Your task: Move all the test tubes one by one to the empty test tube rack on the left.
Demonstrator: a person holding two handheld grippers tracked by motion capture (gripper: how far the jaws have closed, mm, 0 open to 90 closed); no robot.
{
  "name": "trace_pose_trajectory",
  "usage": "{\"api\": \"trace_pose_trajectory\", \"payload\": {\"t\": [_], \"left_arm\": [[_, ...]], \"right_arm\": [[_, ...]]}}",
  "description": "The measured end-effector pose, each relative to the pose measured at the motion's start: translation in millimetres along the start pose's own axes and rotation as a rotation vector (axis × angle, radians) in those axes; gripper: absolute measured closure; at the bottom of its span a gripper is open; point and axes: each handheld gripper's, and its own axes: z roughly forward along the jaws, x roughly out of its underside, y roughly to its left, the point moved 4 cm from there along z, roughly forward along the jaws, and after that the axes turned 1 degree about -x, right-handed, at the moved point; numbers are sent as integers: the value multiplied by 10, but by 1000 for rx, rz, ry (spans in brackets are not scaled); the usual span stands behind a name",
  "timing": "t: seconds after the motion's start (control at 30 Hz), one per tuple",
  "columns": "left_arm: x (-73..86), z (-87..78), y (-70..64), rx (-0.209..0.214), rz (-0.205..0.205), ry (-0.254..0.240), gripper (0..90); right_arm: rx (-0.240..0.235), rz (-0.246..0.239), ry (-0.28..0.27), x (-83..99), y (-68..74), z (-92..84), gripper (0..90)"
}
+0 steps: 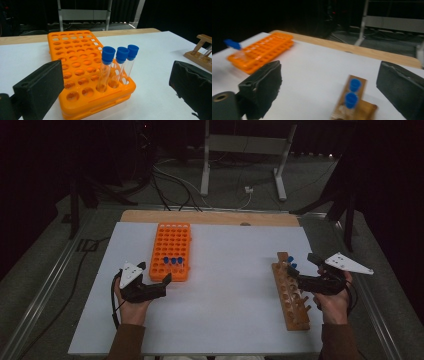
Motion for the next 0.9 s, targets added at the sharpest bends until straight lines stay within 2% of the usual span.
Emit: {"api": "trace_pose_trajectory", "payload": {"t": [0.07,0.17,0.23,0.4,0.57,0.67,0.83,0.9], "left_arm": [[3,14,-15,9,1,6,7],[1,21,-38,17,4,9,7],[-8,20,-48,21,5,4,7],[-20,5,-49,23,2,-1,7],[-13,11,-40,19,-1,7,7],[-13,10,-33,18,-8,6,7],[-3,6,-17,12,-15,12,8],[2,9,-12,13,-20,13,7]], "right_arm": [[18,0,14,45,-50,26,93],[29,8,30,125,-115,86,189],[22,9,53,183,-142,135,298],[50,4,133,321,-195,261,521],[67,-1,188,421,-230,348,690],[90,-9,212,447,-230,382,719],[102,-6,218,471,-215,438,746],[115,-27,232,486,-208,454,758]]}}
